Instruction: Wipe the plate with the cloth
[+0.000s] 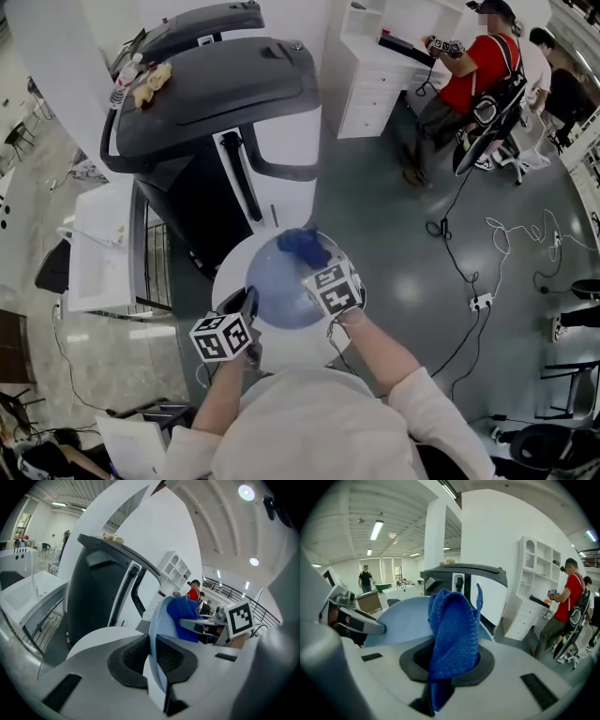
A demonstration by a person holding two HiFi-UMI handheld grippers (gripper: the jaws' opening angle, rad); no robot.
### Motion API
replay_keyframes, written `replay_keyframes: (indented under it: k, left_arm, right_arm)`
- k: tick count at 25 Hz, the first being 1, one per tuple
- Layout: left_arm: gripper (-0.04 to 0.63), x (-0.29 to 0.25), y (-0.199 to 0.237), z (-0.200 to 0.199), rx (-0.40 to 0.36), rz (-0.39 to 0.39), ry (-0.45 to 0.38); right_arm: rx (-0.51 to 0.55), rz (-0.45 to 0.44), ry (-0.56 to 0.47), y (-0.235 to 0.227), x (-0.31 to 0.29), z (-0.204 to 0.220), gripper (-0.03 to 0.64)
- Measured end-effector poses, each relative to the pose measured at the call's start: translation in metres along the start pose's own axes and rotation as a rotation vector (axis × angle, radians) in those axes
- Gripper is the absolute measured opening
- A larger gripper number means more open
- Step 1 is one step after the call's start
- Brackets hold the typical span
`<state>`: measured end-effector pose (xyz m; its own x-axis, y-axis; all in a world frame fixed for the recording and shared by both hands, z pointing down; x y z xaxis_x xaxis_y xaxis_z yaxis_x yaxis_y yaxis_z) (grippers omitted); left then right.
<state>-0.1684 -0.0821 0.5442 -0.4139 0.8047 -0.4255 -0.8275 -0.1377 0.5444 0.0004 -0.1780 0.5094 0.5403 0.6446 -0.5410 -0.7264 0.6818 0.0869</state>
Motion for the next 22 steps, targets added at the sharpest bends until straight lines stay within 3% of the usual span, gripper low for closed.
replay_keyframes:
  k: [7, 12, 17, 22]
  left_arm:
    - [0.043, -0.008, 0.003, -0.011, -0.033, -0.022, -0.011]
    - [0.043, -0.006, 0.014, -0.023, 0.0, -0.042, -0.046]
    - [0.043, -0.003, 0.024, -0.031, 0.022, -0.059, -0.073]
    - [0.043, -0.002, 0.031, -0.029, 0.029, -0.054, -0.049]
  right_arm:
    - [0.091, -0.265, 0.032, 0.083, -0.01, 0.005, 0.086]
    - [0.105, -0.365, 0.099, 0.111, -0.009, 0.033, 0.086]
    - [0.161, -0.379, 0.239, 0.099, -0.004, 0.07, 0.086]
    - [0.109, -0.258, 0.307, 0.055, 0.005, 0.091, 0.086]
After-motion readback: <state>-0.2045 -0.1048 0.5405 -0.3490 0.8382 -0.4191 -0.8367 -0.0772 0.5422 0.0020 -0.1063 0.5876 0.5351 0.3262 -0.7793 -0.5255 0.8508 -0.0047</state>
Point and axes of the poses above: the fingertips, and each gripper's own axes: x backward along the fingers, y to its left, z out of its underside, the point moved 6 cm from there along x, backward along the fingers, and after that the axes turned 3 degrees about -y, right-handed, at the moved point
